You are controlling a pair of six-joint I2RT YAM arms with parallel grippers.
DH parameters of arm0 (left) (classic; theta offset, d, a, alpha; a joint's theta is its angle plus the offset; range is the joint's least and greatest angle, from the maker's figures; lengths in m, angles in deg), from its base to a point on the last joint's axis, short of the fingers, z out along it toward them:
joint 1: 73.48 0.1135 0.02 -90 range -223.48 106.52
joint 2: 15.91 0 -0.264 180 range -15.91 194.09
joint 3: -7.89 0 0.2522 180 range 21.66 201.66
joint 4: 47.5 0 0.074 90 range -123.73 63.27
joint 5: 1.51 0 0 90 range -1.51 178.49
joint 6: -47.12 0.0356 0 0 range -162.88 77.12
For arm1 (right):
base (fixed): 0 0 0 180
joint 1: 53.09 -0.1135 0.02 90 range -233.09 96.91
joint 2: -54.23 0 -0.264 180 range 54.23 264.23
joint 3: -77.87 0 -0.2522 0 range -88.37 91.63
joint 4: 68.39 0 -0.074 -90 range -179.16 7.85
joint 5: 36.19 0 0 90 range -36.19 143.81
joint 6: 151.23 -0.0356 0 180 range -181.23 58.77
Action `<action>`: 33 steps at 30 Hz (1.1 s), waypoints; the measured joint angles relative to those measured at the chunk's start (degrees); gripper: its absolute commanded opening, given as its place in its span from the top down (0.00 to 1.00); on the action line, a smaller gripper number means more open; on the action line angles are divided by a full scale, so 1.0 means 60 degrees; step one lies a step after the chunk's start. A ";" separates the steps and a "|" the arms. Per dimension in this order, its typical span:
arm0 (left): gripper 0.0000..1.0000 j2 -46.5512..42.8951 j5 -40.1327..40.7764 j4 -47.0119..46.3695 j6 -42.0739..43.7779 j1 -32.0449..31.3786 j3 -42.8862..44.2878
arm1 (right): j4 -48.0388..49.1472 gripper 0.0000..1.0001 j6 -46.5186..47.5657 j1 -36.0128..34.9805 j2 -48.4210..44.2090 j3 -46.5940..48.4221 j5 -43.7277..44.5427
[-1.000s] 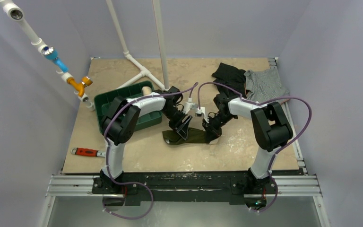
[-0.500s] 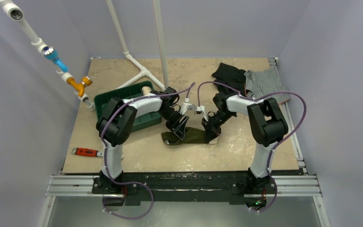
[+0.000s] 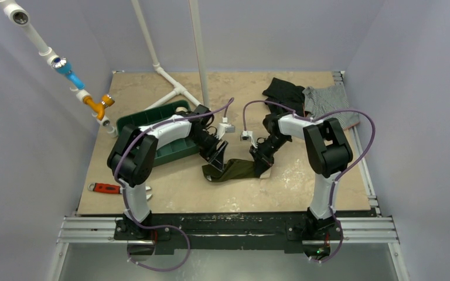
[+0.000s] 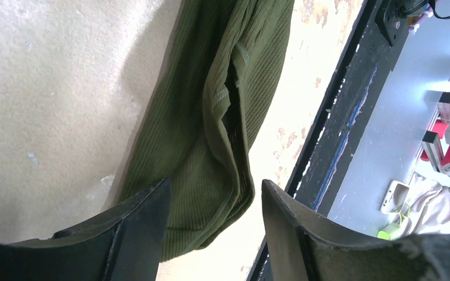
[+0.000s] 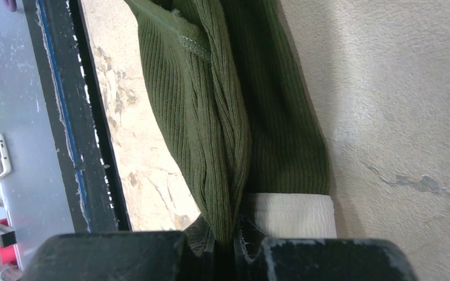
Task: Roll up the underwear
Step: Fold the underwear at the center of the board.
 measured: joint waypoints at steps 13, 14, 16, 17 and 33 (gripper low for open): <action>0.43 -0.1668 -0.0022 -0.0477 0.0160 0.0280 -0.1126 | -0.1166 1.00 0.0051 -0.0004 0.0867 0.0969 0.0193; 0.43 -0.1854 -0.0022 -0.0506 0.0222 0.0280 -0.1198 | -0.1282 1.00 0.0055 -0.0004 0.0962 0.1071 0.0200; 0.44 -0.2171 -0.0029 -0.0576 0.0310 0.0280 -0.1355 | -0.1501 1.00 0.0066 -0.0004 0.1137 0.1260 0.0211; 0.44 -0.2313 -0.0029 -0.0616 0.0404 0.0280 -0.1435 | -0.1599 1.00 0.0076 -0.0004 0.1213 0.1341 0.0215; 0.44 -0.2663 0.1224 -0.1169 0.1515 -0.1854 -0.1534 | -0.3191 0.99 0.0251 -0.0222 0.2495 0.2820 0.0492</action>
